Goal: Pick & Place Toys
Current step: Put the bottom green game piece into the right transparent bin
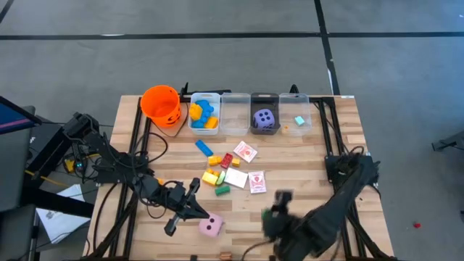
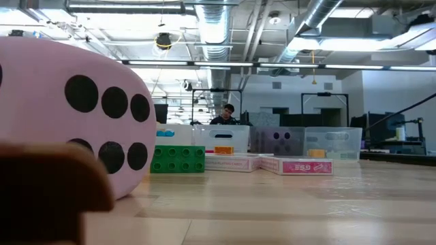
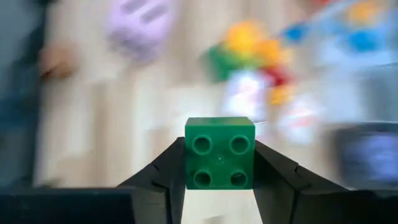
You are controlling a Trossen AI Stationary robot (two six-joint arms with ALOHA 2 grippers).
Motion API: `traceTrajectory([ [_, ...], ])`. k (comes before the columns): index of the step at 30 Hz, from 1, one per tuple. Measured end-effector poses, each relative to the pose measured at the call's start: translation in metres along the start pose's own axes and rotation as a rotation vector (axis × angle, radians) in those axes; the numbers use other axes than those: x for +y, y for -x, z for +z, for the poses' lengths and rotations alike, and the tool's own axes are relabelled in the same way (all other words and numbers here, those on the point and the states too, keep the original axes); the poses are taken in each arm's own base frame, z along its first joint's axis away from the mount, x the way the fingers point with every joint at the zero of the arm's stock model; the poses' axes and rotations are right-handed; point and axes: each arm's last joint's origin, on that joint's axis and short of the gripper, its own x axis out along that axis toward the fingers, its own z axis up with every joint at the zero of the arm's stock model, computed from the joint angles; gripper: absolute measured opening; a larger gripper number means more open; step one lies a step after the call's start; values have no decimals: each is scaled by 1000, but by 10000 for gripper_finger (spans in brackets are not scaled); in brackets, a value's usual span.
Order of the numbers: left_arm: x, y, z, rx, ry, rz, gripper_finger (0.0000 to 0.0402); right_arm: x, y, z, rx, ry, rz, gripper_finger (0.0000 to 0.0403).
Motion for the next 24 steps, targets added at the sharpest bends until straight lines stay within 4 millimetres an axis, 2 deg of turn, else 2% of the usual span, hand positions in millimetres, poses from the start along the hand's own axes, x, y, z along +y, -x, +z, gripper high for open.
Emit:
traceTrajectory([
  [4, 1, 0, -5, 55, -16, 13, 0, -40, 27, -7, -172, -78, -197, 137],
  [8, 3, 0, -10, 98, -28, 25, 0, -76, 28, -26, -242, -124, -320, 137],
  [13, 3, 1, -10, 101, -29, 26, 0, -130, 1, -70, -224, -256, -467, 137],
  [18, 8, 0, -9, 78, -34, 112, 0, -186, -30, -130, -273, -482, -639, 137],
  [21, 15, -1, -7, 63, -37, 169, 0, -208, -47, -168, -288, -641, -691, 137],
  [24, 24, -3, -4, 53, -38, 207, 0, -217, -65, -199, -287, -755, -664, 137],
])
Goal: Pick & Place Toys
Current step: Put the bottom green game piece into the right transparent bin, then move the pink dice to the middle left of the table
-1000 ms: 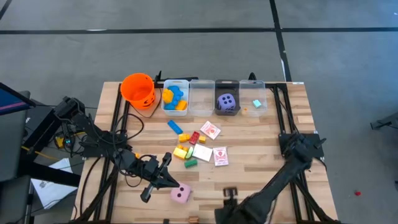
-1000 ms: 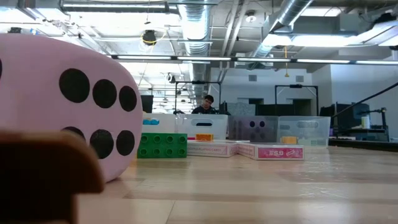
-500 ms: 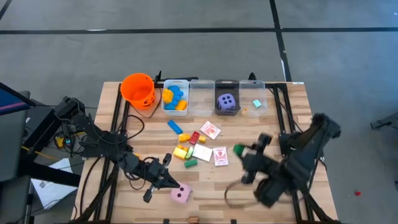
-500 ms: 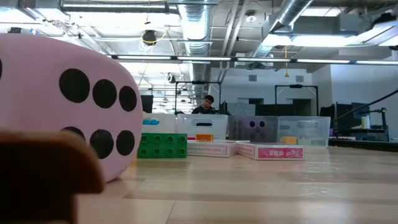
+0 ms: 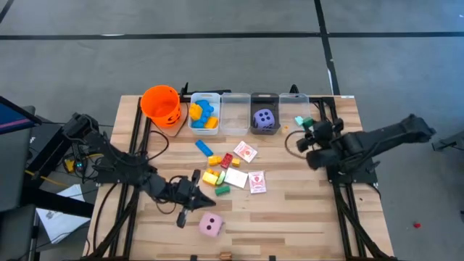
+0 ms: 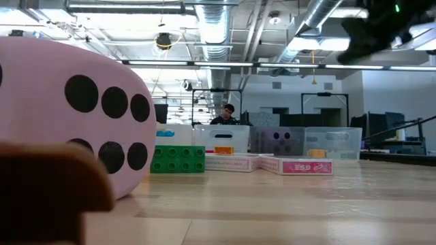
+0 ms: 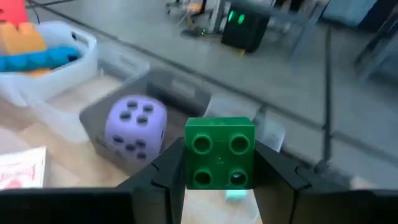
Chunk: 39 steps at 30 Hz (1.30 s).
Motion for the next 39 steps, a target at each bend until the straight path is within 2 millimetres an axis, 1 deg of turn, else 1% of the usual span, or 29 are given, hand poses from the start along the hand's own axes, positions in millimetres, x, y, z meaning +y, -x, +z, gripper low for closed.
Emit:
traceTrajectory([
  [4, 15, -5, 4, -13, 2, 58, 0, -8, -20, -25, 4, -63, 60, 137],
  [9, 30, -9, 7, -26, 8, 116, 0, -15, -44, -39, -14, -100, 109, 137],
  [14, 36, -11, 9, -35, 17, 136, 0, -28, -68, -43, 12, -124, 82, 137],
  [21, 38, -11, 10, -43, 20, 141, 0, -45, -99, -35, 22, -173, 141, 137],
  [25, 38, -11, 11, -55, 25, 137, 0, -54, -113, -36, 63, -213, 140, 137],
  [26, 38, -11, 11, -54, 24, 138, 0, -55, -116, -36, 69, -226, 142, 146],
  [27, 38, -11, 11, -54, 24, 138, 0, -56, -119, -36, 78, -238, 141, 165],
  [32, 38, -11, 11, -53, 24, 138, 0, -55, -130, -41, 137, -307, 168, 304],
  [35, 38, -11, 11, -52, 24, 138, 0, -52, -132, -41, 147, -318, 225, 367],
  [37, 38, -11, 11, -50, 23, 139, 0, -46, -130, -39, 143, -325, 284, 389],
  [39, 38, -11, 11, -48, 22, 140, 0, -39, -126, -37, 127, -319, 373, 389],
])
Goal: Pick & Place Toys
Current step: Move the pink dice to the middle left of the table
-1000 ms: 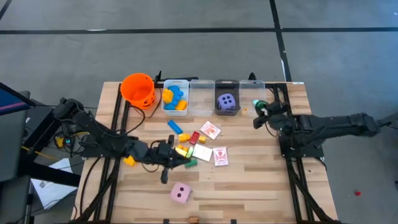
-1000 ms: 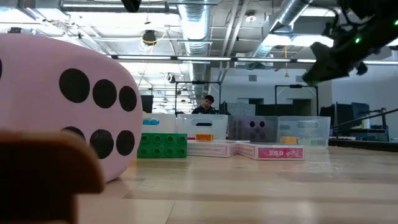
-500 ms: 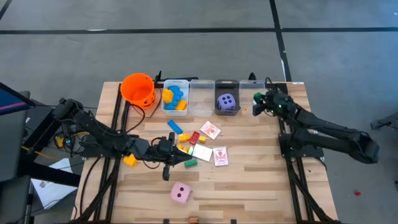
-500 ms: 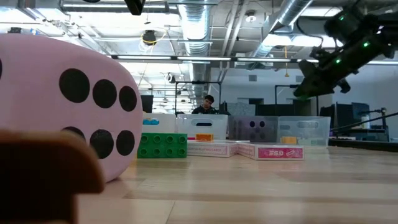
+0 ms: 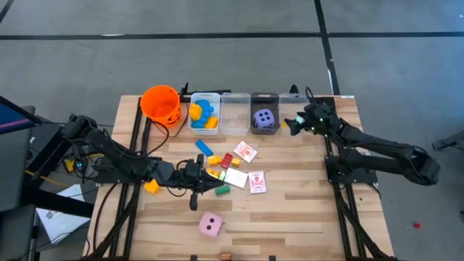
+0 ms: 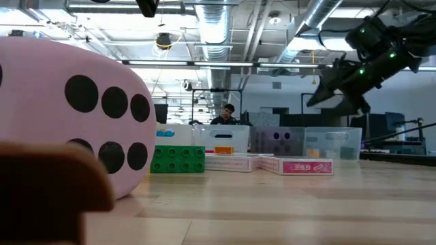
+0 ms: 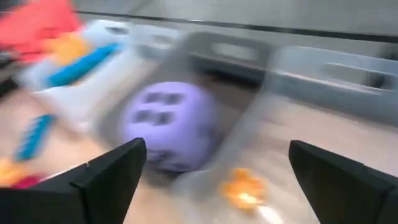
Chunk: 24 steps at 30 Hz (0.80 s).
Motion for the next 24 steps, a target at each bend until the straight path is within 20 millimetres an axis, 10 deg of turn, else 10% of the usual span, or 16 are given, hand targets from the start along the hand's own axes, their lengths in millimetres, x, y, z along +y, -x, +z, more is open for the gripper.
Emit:
traceTrajectory([
  [12, -3, 0, -1, 25, -35, -102, 20, 87, 42, -32, 15, 178, 499, 340],
  [24, -31, -4, -3, -143, -7, -354, 185, 131, 80, -74, 19, 227, 637, 321],
])
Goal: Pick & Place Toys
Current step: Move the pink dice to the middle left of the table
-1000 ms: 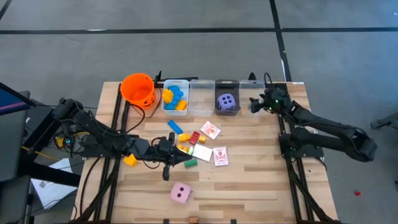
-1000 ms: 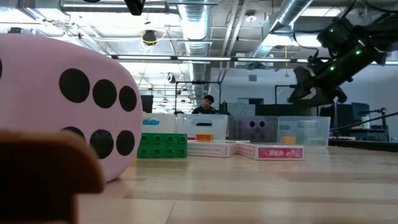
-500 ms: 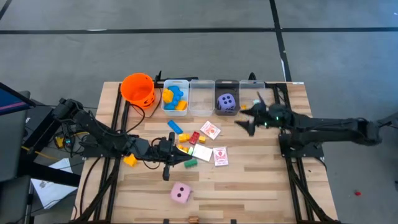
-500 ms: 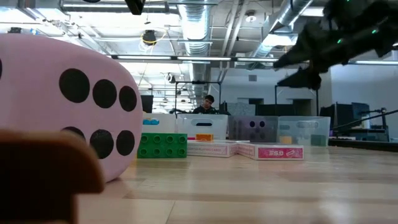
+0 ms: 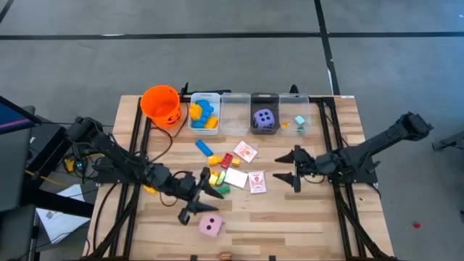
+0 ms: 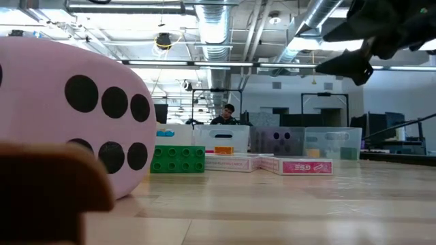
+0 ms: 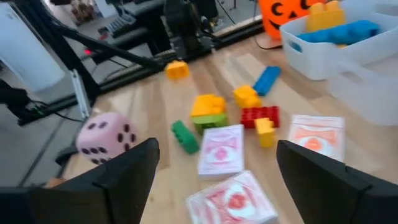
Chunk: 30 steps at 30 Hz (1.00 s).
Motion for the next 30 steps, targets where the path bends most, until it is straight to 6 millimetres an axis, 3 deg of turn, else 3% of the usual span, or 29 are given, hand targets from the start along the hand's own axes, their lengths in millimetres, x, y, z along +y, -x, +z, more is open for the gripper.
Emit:
traceTrajectory([
  [6, -45, -21, -7, -74, -146, -157, 228, 17, -7, -6, -41, -62, 66, 321],
  [11, -90, -39, -20, 155, -262, 67, 230, 34, -13, -12, -85, -94, 157, 321],
  [16, -123, -49, -29, 258, -211, 287, 230, 49, -18, -26, -112, -111, 194, 321],
  [22, -135, -61, -62, 309, -106, 325, 230, 66, -26, -51, -103, -109, 177, 321],
  [30, -121, -68, -103, 402, -90, 395, 230, 94, -52, -80, -97, 64, 38, 321],
])
